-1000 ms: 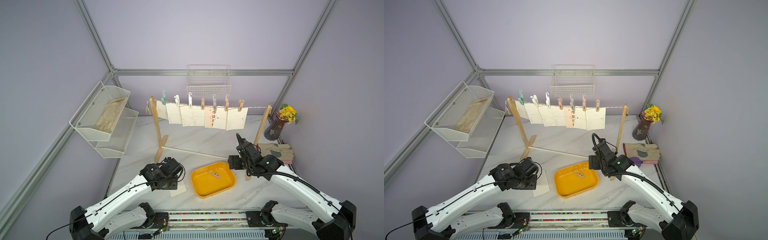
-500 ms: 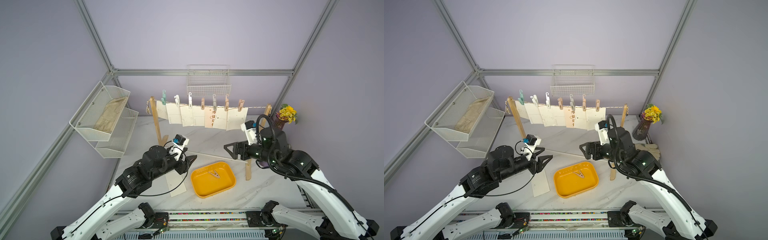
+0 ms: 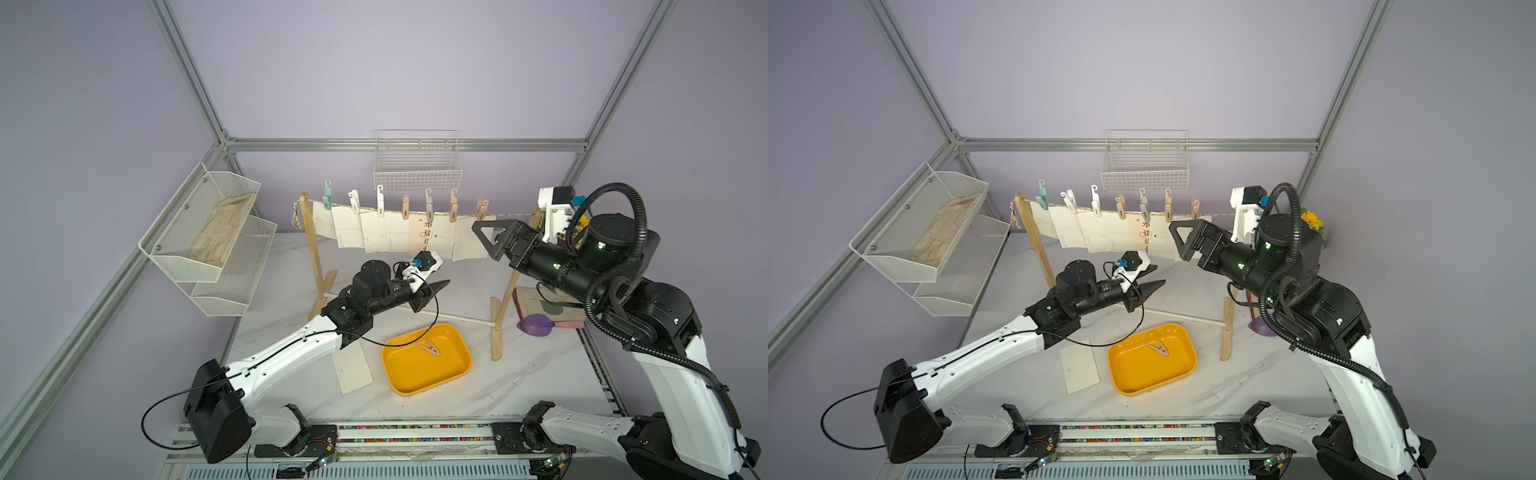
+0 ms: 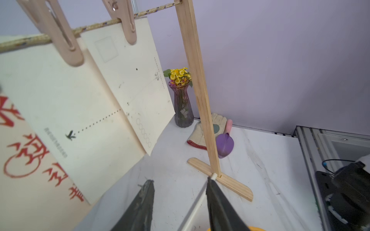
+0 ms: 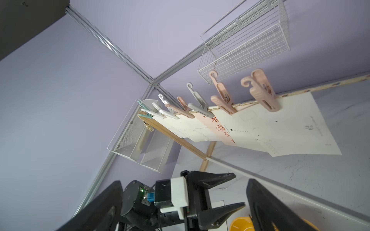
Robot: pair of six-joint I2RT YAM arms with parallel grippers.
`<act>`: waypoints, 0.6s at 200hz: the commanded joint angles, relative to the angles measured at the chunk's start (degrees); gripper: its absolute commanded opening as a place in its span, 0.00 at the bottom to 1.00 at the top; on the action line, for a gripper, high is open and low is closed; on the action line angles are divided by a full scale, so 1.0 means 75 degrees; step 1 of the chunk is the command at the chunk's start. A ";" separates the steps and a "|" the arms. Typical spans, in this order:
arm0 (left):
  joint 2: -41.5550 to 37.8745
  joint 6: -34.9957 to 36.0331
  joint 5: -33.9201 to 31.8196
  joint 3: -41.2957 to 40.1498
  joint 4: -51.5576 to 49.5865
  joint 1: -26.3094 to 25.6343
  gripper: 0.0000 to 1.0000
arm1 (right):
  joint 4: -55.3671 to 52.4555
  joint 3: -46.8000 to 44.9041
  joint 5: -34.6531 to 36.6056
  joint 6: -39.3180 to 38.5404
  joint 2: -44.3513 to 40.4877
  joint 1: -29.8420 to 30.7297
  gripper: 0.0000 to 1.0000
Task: Remove the postcards from the strings
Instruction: Pinch the postcard on the clothesline.
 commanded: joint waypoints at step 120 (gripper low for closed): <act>0.2374 0.0328 -0.0399 0.2060 0.2367 0.0271 0.40 | -0.0110 0.0240 0.0743 0.1133 0.0183 -0.0047 0.97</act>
